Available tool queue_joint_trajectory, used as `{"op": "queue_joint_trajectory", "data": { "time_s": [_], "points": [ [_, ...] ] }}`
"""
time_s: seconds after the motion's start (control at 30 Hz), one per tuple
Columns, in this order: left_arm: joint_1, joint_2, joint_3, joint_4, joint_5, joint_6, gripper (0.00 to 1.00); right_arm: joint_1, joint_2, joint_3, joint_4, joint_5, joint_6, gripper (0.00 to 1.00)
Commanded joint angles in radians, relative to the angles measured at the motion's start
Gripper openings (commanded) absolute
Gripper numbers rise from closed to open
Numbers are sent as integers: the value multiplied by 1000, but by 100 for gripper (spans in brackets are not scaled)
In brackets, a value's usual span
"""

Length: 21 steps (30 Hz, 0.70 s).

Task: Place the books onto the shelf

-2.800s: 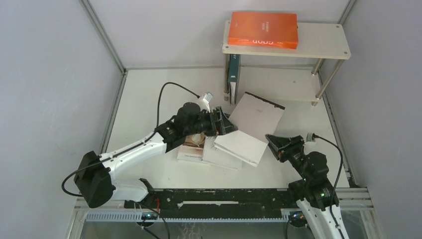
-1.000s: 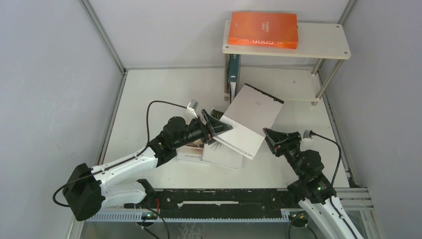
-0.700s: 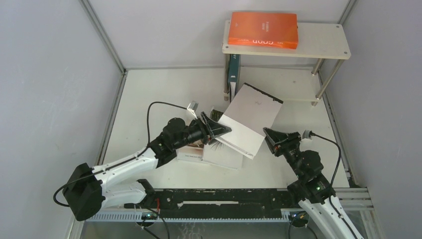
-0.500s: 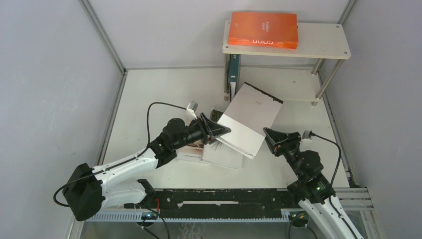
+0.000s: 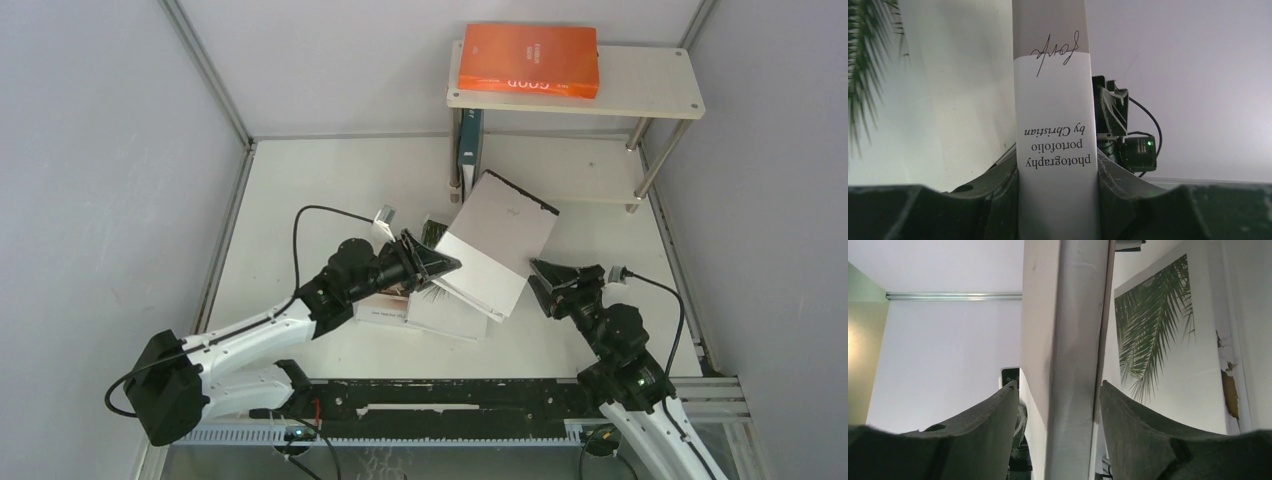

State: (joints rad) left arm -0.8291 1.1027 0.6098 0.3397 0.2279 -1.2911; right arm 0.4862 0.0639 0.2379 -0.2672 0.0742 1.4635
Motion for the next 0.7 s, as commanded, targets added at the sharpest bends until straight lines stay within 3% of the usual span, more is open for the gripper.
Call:
{"op": "queue_joint_trajectory", "data": {
  "time_s": [0.0, 0.3, 0.67],
  "points": [
    [-2, -39, 65, -17, -72, 69, 35, -6, -16, 8, -10, 2, -21, 69],
    [-20, -6, 153, -92, -119, 145, 31, -76, -18, 13, -53, -62, -50, 72],
    [-70, 69, 255, -129, -149, 192, 30, -256, -32, 22, -102, -241, -98, 73]
  ]
}}
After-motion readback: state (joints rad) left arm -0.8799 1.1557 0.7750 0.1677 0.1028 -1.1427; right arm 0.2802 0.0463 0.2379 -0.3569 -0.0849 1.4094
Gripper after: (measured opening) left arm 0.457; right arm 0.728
